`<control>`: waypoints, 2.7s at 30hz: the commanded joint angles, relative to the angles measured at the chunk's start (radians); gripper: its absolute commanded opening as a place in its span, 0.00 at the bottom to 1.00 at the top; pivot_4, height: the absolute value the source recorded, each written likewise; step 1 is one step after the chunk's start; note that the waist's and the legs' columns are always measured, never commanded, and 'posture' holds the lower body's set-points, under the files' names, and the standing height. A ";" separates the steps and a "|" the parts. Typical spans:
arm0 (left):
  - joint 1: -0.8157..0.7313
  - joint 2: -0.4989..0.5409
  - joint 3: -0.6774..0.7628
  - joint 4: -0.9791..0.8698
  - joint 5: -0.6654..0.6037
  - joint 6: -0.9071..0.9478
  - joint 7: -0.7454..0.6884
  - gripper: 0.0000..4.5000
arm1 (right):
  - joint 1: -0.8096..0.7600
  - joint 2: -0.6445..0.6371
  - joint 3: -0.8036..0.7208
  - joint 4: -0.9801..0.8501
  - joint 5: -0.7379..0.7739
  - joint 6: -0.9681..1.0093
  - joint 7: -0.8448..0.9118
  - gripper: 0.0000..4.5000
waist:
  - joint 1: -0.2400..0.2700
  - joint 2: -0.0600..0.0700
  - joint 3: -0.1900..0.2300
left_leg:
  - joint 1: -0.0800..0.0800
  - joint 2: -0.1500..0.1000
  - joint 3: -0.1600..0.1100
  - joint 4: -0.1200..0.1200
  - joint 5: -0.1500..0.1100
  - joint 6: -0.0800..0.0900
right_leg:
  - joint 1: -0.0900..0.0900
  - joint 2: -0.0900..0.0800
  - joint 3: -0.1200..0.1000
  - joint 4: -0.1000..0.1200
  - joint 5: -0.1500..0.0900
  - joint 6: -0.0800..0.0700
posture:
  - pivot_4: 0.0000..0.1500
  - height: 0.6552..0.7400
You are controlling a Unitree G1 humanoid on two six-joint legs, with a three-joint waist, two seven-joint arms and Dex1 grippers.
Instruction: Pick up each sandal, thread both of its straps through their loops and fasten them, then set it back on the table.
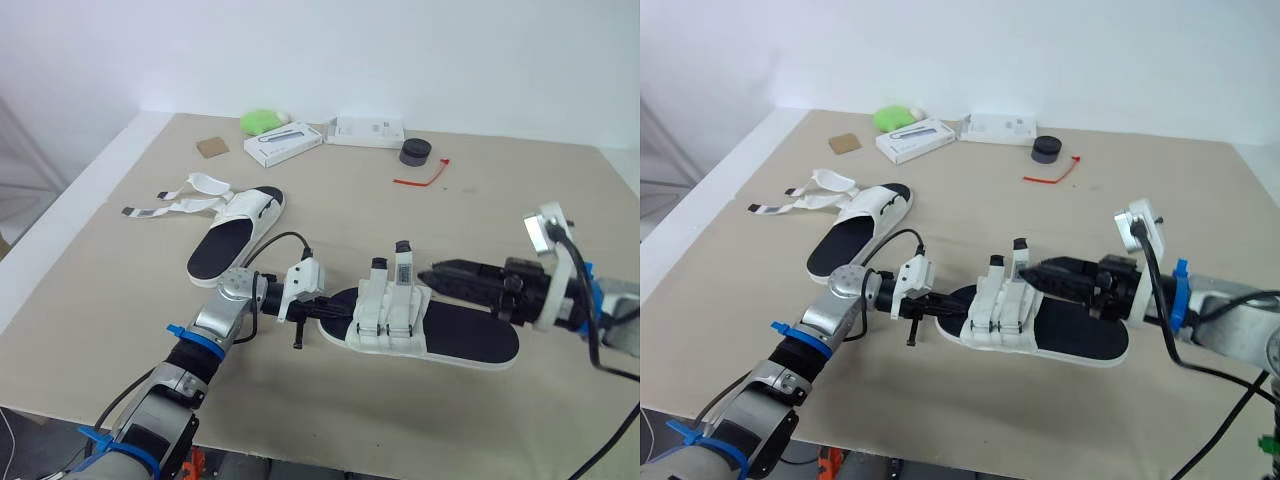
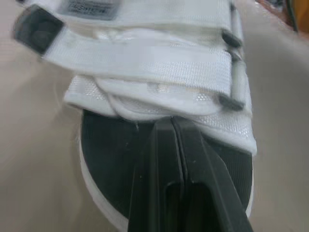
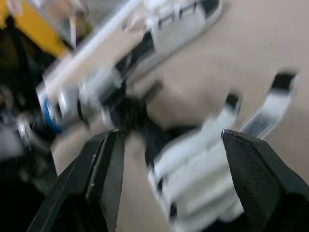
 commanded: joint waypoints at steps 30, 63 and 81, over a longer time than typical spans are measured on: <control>0.346 0.464 0.315 -0.713 -0.431 0.423 -0.057 0.00 | -0.013 0.200 0.404 -0.038 -0.687 -0.289 0.229 0.40 | -0.037 -0.009 0.018 | -0.005 0.006 0.000 -0.002 0.014 -0.024 | -0.010 0.004 0.001 0.004 0.006 0.004 | 1.00 1.00; 0.576 0.309 0.410 -0.772 -0.309 0.261 0.427 0.00 | -0.554 0.428 0.096 0.686 -0.860 -0.222 -0.258 0.69 | -0.039 -0.004 0.020 | -0.004 0.005 0.004 -0.002 0.025 -0.023 | -0.011 0.004 0.005 0.006 0.022 0.000 | 1.00 1.00; 0.452 0.337 0.468 -0.685 -0.303 0.473 0.648 0.00 | -0.129 0.341 0.050 -0.065 -0.619 -0.379 0.234 0.77 | -0.055 -0.006 0.018 | -0.002 0.006 0.005 -0.001 0.030 -0.018 | -0.011 0.005 0.006 0.007 0.022 0.003 | 1.00 1.00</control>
